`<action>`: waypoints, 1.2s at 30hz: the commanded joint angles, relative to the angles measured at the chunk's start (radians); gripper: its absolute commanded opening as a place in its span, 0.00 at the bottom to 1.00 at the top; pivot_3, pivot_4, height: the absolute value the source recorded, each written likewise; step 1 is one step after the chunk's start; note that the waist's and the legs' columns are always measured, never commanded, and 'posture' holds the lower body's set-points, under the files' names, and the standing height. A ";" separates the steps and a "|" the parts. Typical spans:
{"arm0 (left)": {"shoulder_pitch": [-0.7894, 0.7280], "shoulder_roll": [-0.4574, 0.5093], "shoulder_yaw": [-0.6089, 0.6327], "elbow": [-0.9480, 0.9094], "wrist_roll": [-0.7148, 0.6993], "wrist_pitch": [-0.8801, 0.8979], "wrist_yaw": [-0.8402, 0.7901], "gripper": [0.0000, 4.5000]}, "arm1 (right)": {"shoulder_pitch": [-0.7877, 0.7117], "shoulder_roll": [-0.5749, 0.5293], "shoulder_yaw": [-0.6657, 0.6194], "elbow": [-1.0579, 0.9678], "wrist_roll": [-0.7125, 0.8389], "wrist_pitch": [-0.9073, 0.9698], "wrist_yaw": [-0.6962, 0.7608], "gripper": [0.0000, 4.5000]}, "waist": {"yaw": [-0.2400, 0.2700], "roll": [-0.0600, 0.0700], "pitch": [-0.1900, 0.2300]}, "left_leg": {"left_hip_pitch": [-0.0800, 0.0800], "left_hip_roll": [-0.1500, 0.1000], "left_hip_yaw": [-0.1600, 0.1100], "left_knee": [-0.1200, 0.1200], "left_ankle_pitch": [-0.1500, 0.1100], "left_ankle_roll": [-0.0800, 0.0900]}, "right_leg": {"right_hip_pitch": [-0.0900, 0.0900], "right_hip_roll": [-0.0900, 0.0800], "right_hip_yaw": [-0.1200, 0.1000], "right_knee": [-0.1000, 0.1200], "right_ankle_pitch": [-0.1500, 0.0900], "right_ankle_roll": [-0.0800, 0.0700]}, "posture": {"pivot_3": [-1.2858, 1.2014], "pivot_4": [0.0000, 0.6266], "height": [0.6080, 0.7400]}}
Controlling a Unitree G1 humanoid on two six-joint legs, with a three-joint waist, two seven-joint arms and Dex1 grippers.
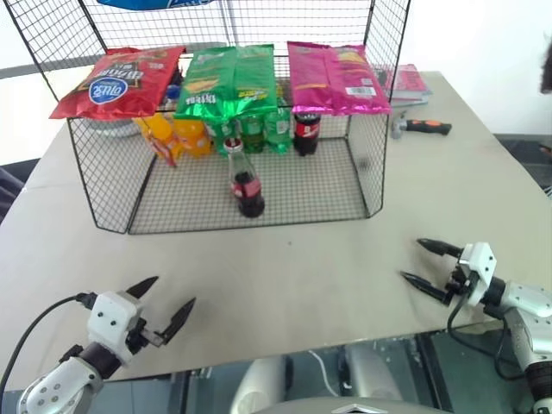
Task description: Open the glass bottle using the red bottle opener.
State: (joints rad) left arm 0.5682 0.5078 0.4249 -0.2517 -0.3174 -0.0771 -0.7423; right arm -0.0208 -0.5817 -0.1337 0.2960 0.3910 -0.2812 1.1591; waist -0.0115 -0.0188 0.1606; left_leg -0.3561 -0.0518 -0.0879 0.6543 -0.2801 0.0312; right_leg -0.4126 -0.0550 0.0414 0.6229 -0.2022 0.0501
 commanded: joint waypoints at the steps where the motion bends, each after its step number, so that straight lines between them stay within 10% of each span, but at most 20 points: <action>1: -0.010 0.002 -0.008 0.021 0.002 -0.023 -0.007 1.00 | -0.017 -0.008 -0.018 -0.006 0.015 -0.004 0.007 0.98 | 0.000 0.000 0.000 | 0.000 0.000 0.000 0.000 0.000 0.000 | 0.000 0.000 0.000 0.000 0.000 0.000 | 0.52 0.24 1.00; 24: -0.076 -0.002 -0.009 0.162 -0.005 -0.137 -0.041 1.00 | 0.066 0.090 0.058 -0.199 -0.001 0.027 -0.084 0.98 | 0.000 0.002 0.000 | 0.001 0.001 0.000 -0.001 0.000 0.000 | 0.000 0.000 0.000 0.000 0.000 0.000 | 0.52 0.24 1.00; 36: -0.502 -0.006 0.050 0.185 -0.029 0.000 0.253 1.00 | 0.021 0.141 0.198 -0.779 0.123 0.351 -0.285 0.98 | 0.005 0.000 -0.001 | -0.001 0.000 -0.002 0.000 0.000 -0.001 | -0.002 0.000 -0.002 0.000 0.003 0.004 | 0.52 0.24 1.00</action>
State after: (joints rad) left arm 0.1076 0.4828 0.4482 -0.0573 -0.3231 -0.1003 -0.5300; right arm 0.0301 -0.4471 0.0516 -0.3933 0.4823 0.0341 0.9094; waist -0.0068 -0.0186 0.1597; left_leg -0.3585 -0.0520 -0.0914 0.6541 -0.2799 0.0302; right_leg -0.4153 -0.0550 0.0386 0.6232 -0.1993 0.0540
